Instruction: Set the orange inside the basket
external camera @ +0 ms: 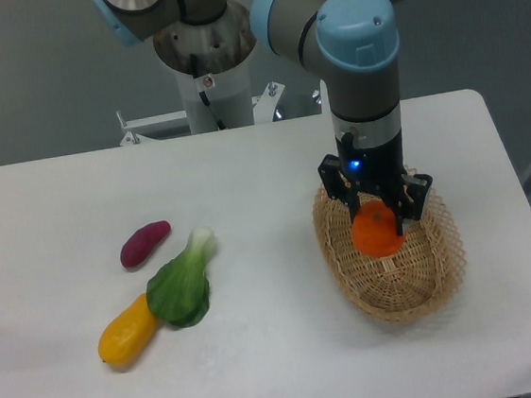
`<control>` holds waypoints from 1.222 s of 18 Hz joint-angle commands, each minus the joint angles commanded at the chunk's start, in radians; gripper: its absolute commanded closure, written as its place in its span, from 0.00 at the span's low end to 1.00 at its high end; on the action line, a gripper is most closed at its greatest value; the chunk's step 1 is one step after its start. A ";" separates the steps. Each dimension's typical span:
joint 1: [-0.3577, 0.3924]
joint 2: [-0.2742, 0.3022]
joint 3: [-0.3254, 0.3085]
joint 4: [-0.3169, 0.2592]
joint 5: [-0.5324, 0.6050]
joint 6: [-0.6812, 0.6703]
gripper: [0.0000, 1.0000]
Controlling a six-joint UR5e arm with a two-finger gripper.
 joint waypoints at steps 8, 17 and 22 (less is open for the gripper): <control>0.003 0.000 -0.008 -0.002 -0.002 0.002 0.42; 0.069 0.051 -0.100 -0.008 0.005 0.227 0.42; 0.104 0.045 -0.155 0.012 0.002 0.299 0.42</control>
